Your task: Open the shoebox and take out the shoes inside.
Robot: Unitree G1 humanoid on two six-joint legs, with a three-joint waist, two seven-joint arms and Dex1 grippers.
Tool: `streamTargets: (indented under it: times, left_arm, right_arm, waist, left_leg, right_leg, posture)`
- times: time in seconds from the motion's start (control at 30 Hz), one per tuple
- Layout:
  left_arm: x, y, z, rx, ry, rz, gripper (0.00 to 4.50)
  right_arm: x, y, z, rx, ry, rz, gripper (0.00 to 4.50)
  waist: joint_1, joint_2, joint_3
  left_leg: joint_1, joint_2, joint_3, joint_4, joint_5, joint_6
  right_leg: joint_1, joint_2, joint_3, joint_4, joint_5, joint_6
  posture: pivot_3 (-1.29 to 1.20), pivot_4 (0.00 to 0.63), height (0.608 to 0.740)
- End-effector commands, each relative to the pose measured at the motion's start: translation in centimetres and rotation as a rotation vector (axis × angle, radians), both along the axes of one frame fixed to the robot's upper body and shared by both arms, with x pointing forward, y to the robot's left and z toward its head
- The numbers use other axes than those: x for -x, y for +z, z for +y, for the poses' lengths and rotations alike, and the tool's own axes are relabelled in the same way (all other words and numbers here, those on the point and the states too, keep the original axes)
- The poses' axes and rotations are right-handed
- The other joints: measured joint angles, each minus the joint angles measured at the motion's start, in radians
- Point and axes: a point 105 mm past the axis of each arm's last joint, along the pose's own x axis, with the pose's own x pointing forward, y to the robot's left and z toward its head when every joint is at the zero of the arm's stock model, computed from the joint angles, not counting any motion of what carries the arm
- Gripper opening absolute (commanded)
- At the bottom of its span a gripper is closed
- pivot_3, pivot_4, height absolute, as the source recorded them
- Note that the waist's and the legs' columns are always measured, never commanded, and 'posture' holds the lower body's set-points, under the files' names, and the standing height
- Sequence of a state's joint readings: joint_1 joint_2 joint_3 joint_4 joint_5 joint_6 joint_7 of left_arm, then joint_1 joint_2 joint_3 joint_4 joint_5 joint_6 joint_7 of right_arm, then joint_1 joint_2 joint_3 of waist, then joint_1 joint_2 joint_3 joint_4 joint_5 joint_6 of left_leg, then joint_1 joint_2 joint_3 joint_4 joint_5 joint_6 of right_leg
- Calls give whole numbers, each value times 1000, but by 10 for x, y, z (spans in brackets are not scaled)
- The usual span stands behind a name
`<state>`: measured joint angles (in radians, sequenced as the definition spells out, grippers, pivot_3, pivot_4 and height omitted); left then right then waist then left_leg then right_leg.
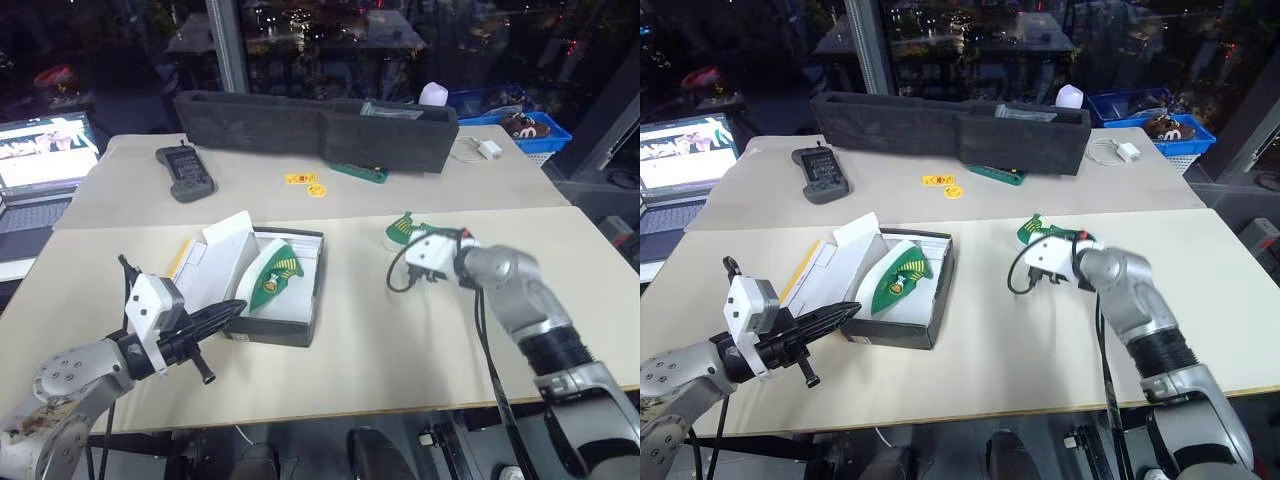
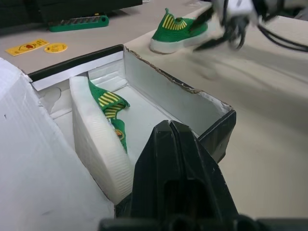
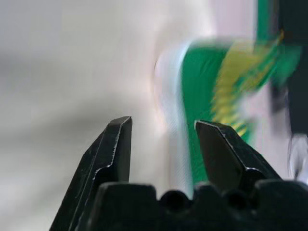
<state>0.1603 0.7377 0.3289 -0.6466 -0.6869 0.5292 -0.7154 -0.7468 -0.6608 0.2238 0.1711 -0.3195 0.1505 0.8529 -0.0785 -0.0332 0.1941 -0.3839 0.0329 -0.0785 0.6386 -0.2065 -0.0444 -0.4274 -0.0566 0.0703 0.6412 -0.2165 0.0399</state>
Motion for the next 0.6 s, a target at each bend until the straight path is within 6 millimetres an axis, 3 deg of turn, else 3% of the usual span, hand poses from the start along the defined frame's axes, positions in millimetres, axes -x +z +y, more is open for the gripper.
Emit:
streamTargets:
  times: [0.03,0.1,0.17,0.3,0.4,0.6]
  left_arm:
    - [2,6,-3,0,-4,-27,0]
    - [1,6,-3,1,-1,-29,0]
    - [1,6,-3,3,1,-30,0]
    - [3,6,-3,3,3,-27,0]
    - [4,6,-3,3,7,-27,0]
    - [8,5,-1,4,25,-24,0]
  right_arm:
    - [44,97,93,-193,456,-133,2612]
    - [59,107,126,-183,601,-154,2612]
    - [68,102,150,-146,701,-155,2612]
    - [75,60,194,143,884,-241,2612]
    - [73,37,209,304,975,-295,2612]
    - [59,15,223,499,1058,-379,2612]
  waist:
    - [-17,2,2]
    - [-23,2,1]
    - [-14,-1,0]
    - [6,-2,-1]
    - [10,-2,-1]
    - [9,-2,-1]
  left_leg:
    - [0,0,0,0,0,0]
    - [2,2,0,-2,0,0]
    - [3,3,-2,-5,0,0]
    - [1,2,-2,-4,0,0]
    - [0,0,-1,-3,0,0]
    - [-4,1,-1,-4,0,-1]
  right_leg:
    - [0,0,0,0,0,0]
    - [-1,2,0,2,0,-1]
    - [0,3,-2,2,-1,-3]
    - [0,1,-3,0,-1,-2]
    - [-1,0,-2,-1,-1,-1]
    - [-8,1,-2,2,0,-3]
  posture:
    - [0,150,715]
    - [0,150,715]
    - [0,150,715]
    - [0,150,715]
    - [0,150,715]
    - [0,150,715]
